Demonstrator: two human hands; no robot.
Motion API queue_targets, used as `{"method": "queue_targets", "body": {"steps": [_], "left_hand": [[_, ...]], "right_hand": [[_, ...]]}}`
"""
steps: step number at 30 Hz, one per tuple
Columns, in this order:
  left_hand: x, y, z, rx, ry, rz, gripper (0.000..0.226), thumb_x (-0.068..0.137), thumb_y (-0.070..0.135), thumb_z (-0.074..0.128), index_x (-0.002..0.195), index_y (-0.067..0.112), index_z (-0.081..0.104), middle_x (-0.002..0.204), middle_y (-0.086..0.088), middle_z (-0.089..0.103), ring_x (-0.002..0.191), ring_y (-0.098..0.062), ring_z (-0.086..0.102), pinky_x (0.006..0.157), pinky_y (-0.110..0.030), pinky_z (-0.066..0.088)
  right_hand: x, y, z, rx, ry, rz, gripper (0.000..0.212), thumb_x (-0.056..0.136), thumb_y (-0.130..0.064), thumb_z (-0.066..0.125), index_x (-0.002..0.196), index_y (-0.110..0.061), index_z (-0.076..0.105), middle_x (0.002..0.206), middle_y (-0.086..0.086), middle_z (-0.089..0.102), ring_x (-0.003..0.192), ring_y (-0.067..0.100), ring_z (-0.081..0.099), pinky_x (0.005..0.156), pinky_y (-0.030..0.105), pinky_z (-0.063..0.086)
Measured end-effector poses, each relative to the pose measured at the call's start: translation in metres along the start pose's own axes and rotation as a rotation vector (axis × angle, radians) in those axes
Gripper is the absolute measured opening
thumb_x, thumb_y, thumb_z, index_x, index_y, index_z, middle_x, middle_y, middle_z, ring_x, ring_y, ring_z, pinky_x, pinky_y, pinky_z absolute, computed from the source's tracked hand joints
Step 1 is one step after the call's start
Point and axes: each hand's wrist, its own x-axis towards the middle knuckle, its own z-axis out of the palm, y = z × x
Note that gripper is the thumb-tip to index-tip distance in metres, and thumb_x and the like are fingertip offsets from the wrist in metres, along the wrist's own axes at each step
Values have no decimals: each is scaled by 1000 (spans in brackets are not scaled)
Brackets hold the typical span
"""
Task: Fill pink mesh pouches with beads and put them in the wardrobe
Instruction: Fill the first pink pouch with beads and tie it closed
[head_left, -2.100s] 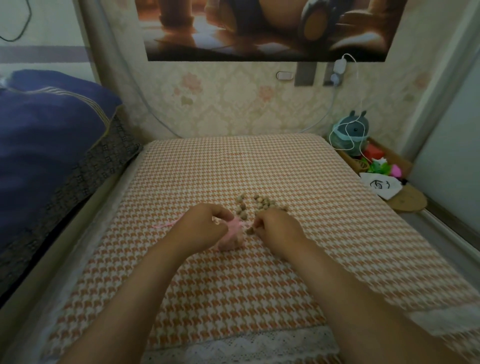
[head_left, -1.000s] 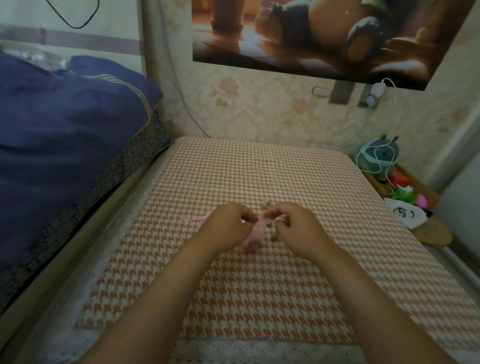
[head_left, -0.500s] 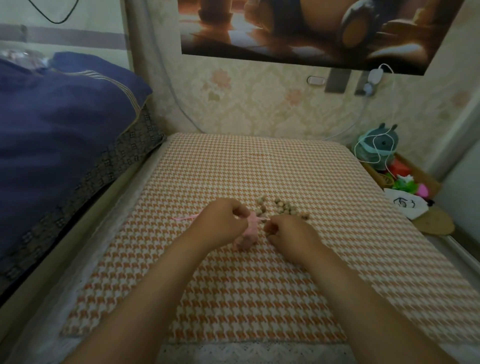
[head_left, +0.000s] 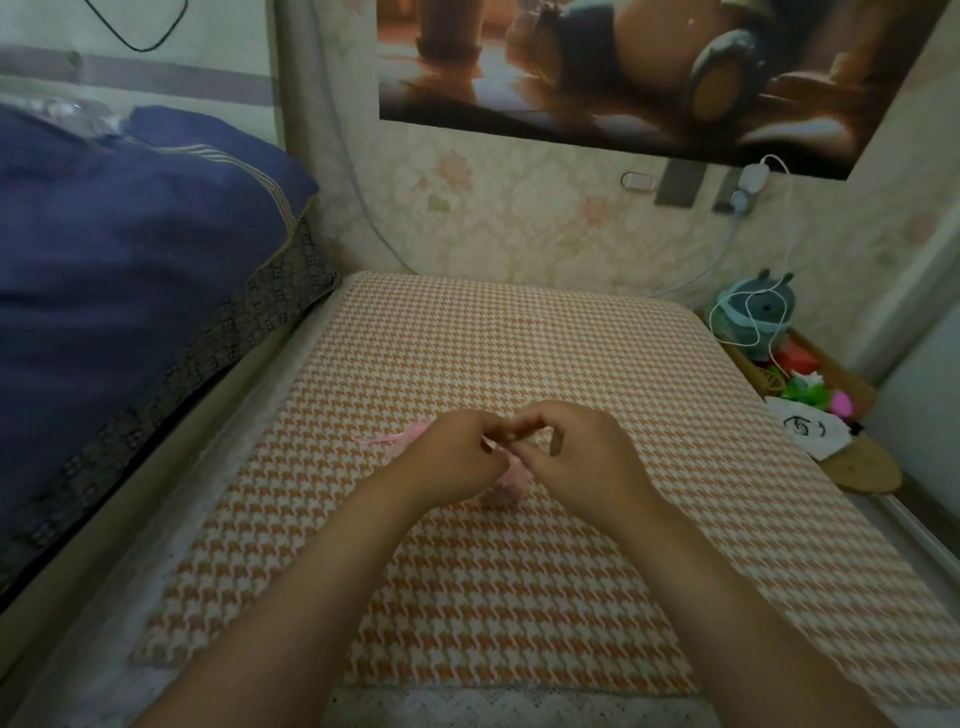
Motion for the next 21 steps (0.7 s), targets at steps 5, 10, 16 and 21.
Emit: {"method": "queue_targets", "body": {"steps": [5, 10, 16, 21], "left_hand": [[1, -6, -2, -18, 2, 8, 26, 86, 12, 58, 105, 24, 73, 93, 11, 69, 60, 11, 55, 57, -6, 38], [2, -11, -2, 8, 15, -40, 34, 88, 12, 56, 117, 22, 69, 117, 9, 67, 86, 1, 58, 74, -11, 43], [5, -11, -1, 25, 27, -46, 31, 90, 18, 59, 118, 21, 70, 121, 8, 66, 96, -3, 58, 79, -17, 46], [6, -9, 1, -20, 20, -48, 30, 85, 11, 59, 106, 24, 74, 108, 12, 70, 89, 4, 61, 75, -14, 50]], "right_hand": [[3, 7, 11, -181, -73, -79, 17, 91, -39, 66, 104, -35, 75, 104, -16, 69, 77, -8, 54, 68, 18, 38], [7, 21, 6, -137, -1, 36, 16, 95, -31, 61, 105, -35, 73, 105, -18, 61, 85, -1, 59, 73, 24, 50], [4, 61, 2, -229, -51, 267, 19, 94, -28, 63, 110, -31, 73, 115, -11, 67, 101, 9, 62, 83, 29, 51], [4, 67, 15, -322, -192, 303, 26, 92, -36, 63, 117, -37, 70, 119, -11, 65, 105, 13, 62, 83, 31, 50]]}}
